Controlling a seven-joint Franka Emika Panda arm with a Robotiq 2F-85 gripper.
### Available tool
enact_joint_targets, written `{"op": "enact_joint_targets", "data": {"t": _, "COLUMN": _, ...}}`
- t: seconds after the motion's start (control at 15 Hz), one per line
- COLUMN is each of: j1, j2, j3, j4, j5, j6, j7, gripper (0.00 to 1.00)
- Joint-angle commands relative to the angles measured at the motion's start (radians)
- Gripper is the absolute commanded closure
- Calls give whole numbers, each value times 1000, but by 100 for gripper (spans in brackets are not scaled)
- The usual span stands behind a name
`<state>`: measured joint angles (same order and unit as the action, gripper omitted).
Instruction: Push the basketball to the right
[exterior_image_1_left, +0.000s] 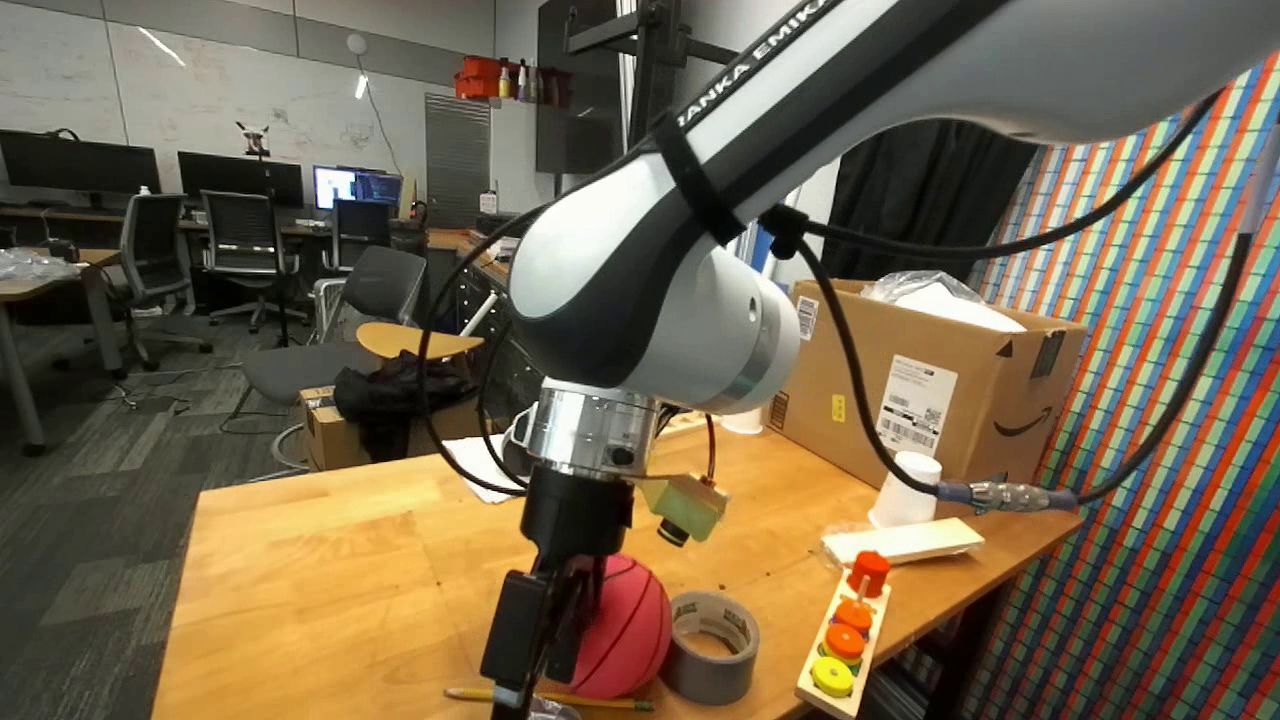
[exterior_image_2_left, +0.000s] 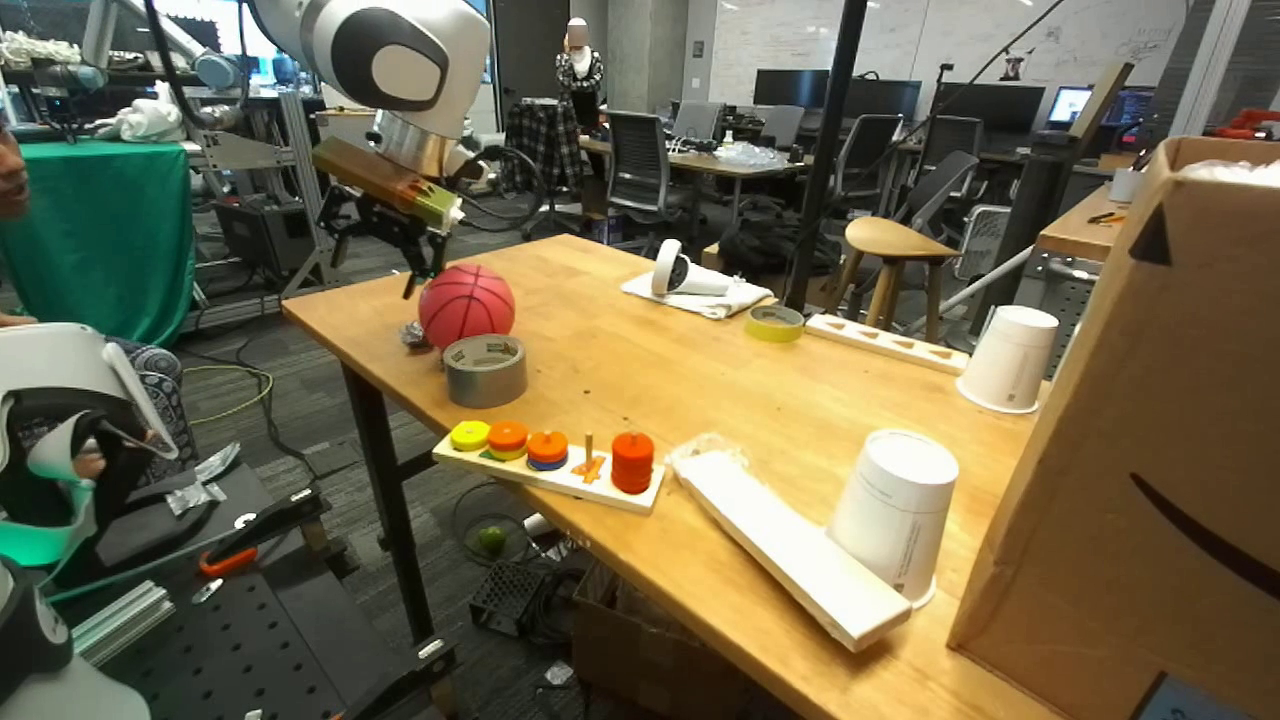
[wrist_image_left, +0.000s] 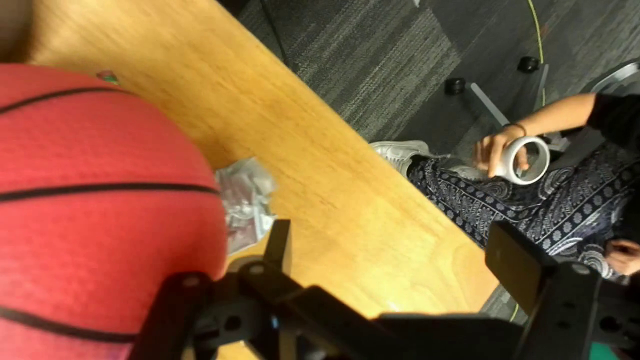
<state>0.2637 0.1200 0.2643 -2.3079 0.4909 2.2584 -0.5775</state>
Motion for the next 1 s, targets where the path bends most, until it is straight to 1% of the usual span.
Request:
{"op": "enact_joint_targets", "data": {"t": 0.0, "j1": -80, "j2": 49, "j3": -57, "j4": 59, "j5": -105, "j6": 7, "j7": 10, "gripper": 0}}
{"op": "enact_joint_targets", "data": {"t": 0.07, "j1": -105, "j2": 19, "j3": -85, "j4": 61, "j5": -176, "j6": -3, "j7": 27, "gripper": 0}}
{"op": "enact_joint_targets", "data": {"t": 0.13, "j1": -119, "j2": -41, "j3": -107, "j4": 50, "j5": -263, "j6": -10, "j7": 56, "gripper": 0}}
{"op": "enact_joint_targets", "data": {"t": 0.33, "j1": -171, "j2": -157, "j3": -165, "j4": 52, "j5": -461, "j6": -36, "j7": 93, "gripper": 0}}
{"op": "enact_joint_targets", "data": {"t": 0.53, "j1": -205, "j2": -311, "j3": -200, "j4": 16, "j5": -604, "j6": -27, "j7": 137, "gripper": 0}}
{"op": "enact_joint_targets", "data": {"t": 0.67, "j1": -205, "j2": -424, "j3": -199, "j4": -17, "j5": -651, "j6": -22, "j7": 184, "gripper": 0}}
{"op": "enact_joint_targets", "data": {"t": 0.73, "j1": -193, "j2": -468, "j3": -192, "j4": -26, "j5": -646, "j6": -46, "j7": 198, "gripper": 0}}
{"op": "enact_joint_targets", "data": {"t": 0.87, "j1": -166, "j2": -518, "j3": -178, "j4": -33, "j5": -628, "j6": -93, "j7": 215, "gripper": 0}}
{"op": "enact_joint_targets", "data": {"t": 0.93, "j1": -160, "j2": -530, "j3": -166, "j4": -34, "j5": -638, "j6": -119, "j7": 246, "gripper": 0}}
